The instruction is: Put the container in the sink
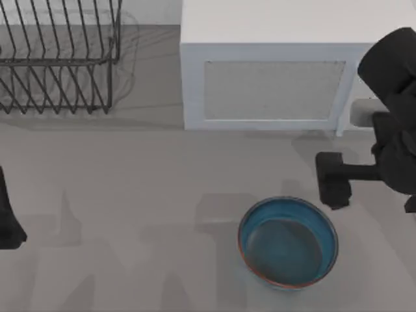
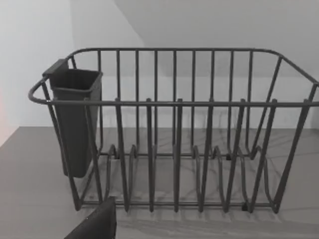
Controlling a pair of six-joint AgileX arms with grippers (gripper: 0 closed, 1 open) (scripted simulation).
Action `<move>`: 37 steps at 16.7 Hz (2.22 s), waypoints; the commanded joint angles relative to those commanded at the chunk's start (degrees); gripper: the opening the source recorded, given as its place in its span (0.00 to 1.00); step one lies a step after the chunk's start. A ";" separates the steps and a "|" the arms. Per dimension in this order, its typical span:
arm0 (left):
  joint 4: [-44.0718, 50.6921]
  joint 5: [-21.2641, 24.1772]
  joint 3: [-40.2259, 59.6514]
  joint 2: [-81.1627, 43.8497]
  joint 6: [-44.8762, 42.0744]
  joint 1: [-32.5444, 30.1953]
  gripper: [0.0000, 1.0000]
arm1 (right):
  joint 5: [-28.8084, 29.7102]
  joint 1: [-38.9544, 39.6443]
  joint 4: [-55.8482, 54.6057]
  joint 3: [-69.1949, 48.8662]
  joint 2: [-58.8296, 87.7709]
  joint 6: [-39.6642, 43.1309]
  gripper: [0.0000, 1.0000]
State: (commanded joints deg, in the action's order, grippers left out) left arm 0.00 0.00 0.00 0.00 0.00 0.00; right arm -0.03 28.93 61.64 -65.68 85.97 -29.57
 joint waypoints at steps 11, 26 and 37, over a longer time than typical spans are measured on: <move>0.00 0.00 0.00 0.00 0.00 0.00 1.00 | 0.03 3.18 6.41 -7.99 9.57 -3.39 1.00; 0.00 0.00 0.00 0.00 0.00 0.00 1.00 | 0.07 3.63 -16.12 7.22 16.98 -3.77 1.00; 0.00 0.00 0.00 0.00 0.00 0.00 1.00 | 0.07 3.63 -16.12 7.22 16.98 -3.77 0.17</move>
State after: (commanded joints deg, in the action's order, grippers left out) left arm 0.00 0.00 0.00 0.00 0.00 0.00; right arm 0.04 32.56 45.52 -58.46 102.94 -33.34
